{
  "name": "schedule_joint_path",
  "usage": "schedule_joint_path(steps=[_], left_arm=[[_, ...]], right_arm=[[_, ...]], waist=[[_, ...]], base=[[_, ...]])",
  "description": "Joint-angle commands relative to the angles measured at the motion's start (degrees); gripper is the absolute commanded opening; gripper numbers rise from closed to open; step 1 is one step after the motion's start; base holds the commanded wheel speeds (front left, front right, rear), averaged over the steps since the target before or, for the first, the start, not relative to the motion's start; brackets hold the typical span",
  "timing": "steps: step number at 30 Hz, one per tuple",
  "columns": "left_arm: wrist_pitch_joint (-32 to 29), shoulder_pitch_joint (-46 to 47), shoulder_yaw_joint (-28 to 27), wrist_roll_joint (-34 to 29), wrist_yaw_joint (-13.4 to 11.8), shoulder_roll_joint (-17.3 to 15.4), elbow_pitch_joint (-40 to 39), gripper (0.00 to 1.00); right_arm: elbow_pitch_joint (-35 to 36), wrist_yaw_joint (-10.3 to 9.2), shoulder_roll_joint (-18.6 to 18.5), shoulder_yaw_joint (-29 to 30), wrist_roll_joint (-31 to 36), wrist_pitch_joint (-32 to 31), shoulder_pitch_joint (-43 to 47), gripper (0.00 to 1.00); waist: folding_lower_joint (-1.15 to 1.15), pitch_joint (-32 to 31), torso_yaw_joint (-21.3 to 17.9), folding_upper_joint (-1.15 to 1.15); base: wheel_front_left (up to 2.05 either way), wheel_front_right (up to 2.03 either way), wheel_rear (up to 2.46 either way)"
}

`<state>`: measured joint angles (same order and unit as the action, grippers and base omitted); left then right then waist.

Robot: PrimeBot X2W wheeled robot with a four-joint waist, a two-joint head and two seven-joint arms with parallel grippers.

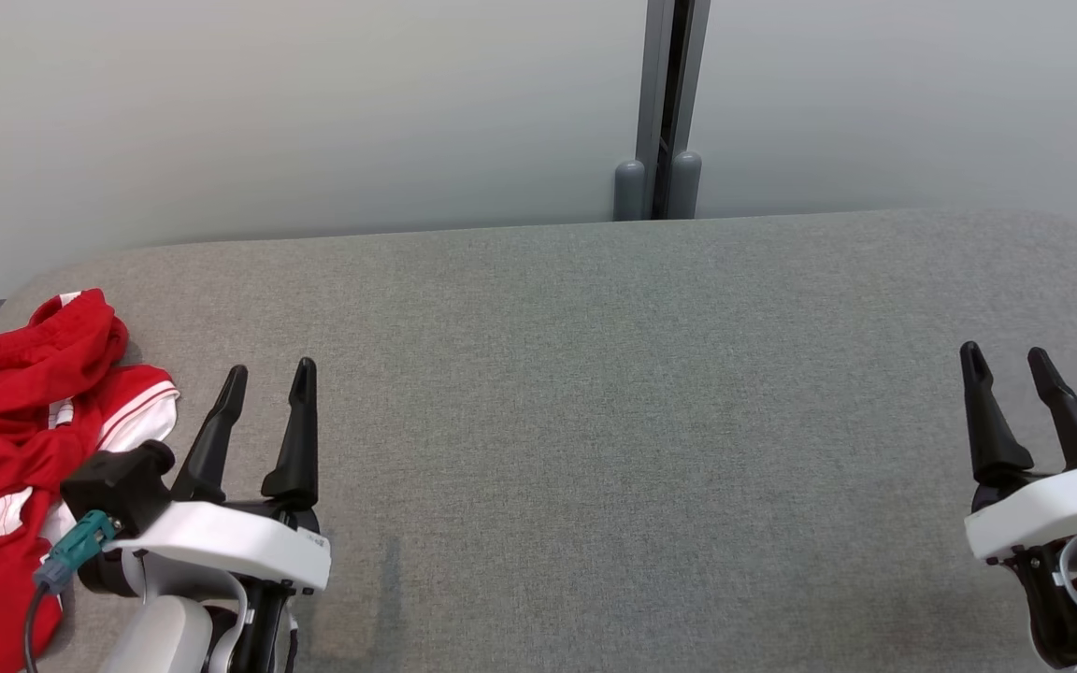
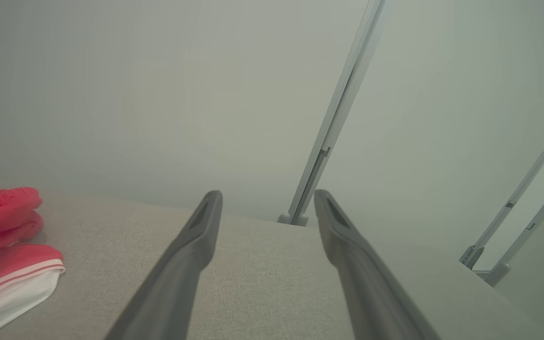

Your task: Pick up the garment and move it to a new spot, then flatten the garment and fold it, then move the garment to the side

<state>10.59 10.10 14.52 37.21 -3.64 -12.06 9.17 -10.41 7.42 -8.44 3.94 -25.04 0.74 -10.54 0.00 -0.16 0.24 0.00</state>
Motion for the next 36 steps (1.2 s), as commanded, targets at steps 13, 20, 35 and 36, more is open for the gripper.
schedule_joint_path(steps=[13,20,35,36], left_arm=[[-0.3,-1.8,-0.2,-7.0,-2.3,-1.6,-0.1,1.00],[-0.7,-2.3,0.1,-9.0,-2.4,-1.9,-0.4,1.00],[-1.8,-3.2,0.1,-13.3,-3.2,-2.9,-0.6,1.00],[-1.9,-3.2,0.1,-13.6,-3.2,-3.0,-0.6,1.00]], right_arm=[[-0.5,0.10,0.9,-1.4,7.6,4.3,1.5,1.00],[-0.5,0.10,1.6,-1.5,10.3,5.6,2.3,1.00],[0.6,0.10,3.3,-1.6,13.5,7.6,3.9,1.00],[0.7,0.10,3.4,-1.6,13.7,7.8,4.0,1.00]], waist=[[0.00,-0.1,0.0,0.00],[0.00,-0.3,0.1,0.00],[0.00,-0.3,-0.1,0.00],[0.00,-0.2,-0.1,0.00]], base=[[0.00,0.00,0.00],[0.00,0.00,0.00],[0.00,0.00,0.00],[0.00,0.00,0.00]])
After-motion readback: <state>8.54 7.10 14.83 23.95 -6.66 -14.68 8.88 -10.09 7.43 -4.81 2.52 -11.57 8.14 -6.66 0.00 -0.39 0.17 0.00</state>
